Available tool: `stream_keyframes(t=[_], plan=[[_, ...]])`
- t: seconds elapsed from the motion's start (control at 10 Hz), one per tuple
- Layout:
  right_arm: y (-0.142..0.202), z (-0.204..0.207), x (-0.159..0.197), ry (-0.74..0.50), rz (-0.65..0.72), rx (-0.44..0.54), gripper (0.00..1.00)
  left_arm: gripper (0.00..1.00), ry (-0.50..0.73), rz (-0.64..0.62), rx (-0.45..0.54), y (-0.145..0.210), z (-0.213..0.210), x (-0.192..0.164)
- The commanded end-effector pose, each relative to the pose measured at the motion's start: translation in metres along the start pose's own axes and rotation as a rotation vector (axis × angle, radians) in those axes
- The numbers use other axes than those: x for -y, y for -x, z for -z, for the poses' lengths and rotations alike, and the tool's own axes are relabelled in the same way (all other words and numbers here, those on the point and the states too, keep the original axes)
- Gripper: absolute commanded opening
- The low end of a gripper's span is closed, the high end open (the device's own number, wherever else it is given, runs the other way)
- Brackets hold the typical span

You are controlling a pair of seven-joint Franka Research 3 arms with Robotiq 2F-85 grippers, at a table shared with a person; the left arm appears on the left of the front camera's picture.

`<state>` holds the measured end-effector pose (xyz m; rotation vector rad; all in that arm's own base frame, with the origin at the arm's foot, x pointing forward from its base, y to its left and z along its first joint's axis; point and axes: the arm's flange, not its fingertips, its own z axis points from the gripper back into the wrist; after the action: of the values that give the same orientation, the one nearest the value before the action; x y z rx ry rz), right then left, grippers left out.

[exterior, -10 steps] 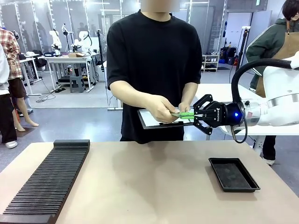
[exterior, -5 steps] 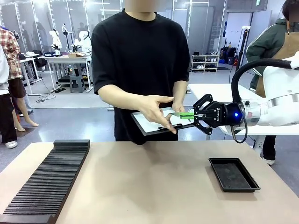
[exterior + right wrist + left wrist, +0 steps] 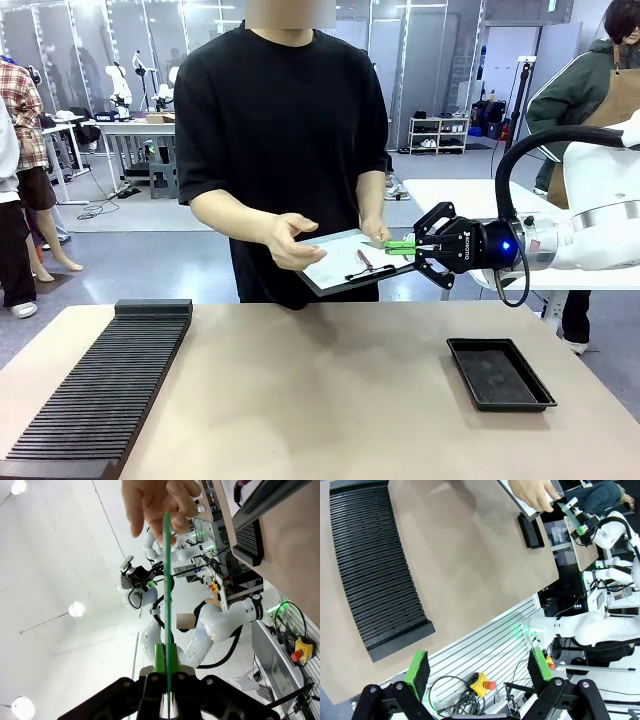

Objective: Inspect the PCB.
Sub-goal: Place the Blank PCB in the ESD tray.

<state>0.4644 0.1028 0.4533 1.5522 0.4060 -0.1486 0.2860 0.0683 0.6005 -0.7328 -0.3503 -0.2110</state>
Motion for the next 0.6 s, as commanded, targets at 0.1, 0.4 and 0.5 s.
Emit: stream_keyframes(t=[0.1,0.4,0.5], plan=[[0.0011,0.0005,-0.0014,0.003,-0.004,-0.001,0.0,1.0,-0.006,-0.002,-0.008,-0.0028,-0.0025,0.002],[0.0011,0.0005,-0.0014,0.003,-0.004,-0.001,0.0,1.0,-0.006,-0.002,-0.008,-0.0028,-0.0025,0.002],[0.0011,0.0005,-0.0014,0.003,-0.004,-0.001,0.0,1.0,-0.006,-0.002,-0.008,-0.0028,-0.0025,0.002]])
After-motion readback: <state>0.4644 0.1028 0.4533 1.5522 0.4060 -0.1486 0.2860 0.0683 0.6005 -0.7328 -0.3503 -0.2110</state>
